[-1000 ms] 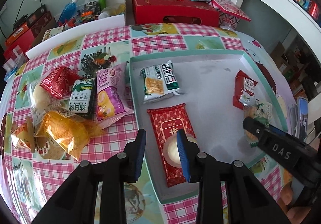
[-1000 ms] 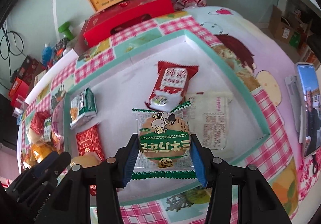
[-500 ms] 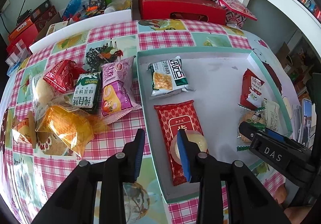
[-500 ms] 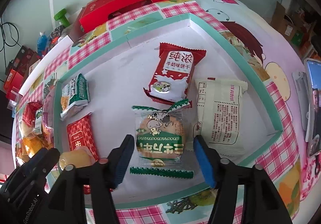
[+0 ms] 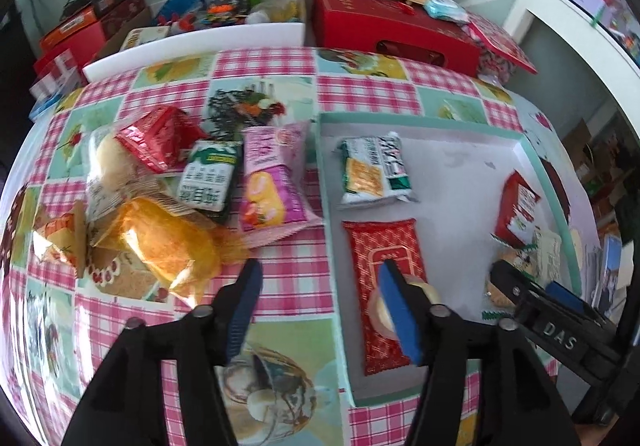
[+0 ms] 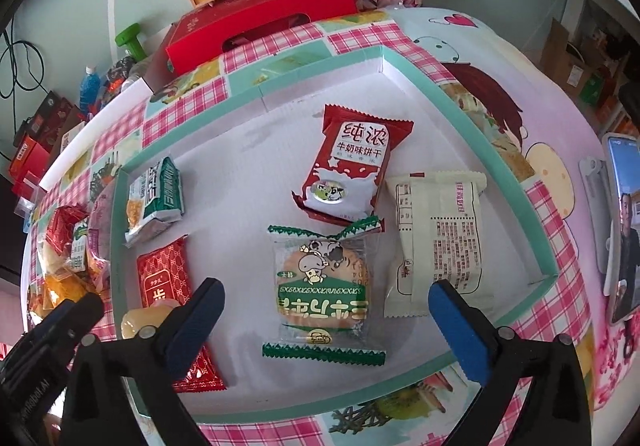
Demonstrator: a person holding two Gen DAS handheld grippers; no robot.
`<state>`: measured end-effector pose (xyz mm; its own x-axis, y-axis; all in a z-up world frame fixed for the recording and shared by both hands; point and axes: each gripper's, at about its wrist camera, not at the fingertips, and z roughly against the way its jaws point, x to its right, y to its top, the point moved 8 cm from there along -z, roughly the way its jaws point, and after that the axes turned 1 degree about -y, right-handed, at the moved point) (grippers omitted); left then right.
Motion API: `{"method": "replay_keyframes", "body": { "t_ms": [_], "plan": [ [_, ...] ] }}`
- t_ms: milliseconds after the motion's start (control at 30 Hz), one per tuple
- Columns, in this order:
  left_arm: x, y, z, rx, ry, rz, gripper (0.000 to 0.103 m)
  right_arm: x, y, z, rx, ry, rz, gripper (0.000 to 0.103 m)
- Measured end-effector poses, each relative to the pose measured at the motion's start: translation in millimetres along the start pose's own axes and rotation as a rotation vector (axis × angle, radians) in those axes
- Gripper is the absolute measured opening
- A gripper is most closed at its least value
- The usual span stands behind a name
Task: Organize snacks
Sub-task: 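Move both open tools back over the snack pile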
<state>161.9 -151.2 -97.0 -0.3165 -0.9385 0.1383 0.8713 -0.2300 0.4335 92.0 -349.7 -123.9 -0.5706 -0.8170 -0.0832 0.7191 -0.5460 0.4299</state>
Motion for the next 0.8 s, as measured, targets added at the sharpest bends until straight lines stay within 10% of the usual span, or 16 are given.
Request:
{"method": "replay_keyframes", "body": {
  "t_ms": [233,800],
  "plan": [
    [-35,2,-1,0.015,0.128,0.063,0.097,-5,1,0,0.008,0.007,0.015,0.103],
    [-117,11,18,0.071,0.21,0.231,0.098,-80,-2,22,0.102,0.189,0.162,0.103]
  ]
}}
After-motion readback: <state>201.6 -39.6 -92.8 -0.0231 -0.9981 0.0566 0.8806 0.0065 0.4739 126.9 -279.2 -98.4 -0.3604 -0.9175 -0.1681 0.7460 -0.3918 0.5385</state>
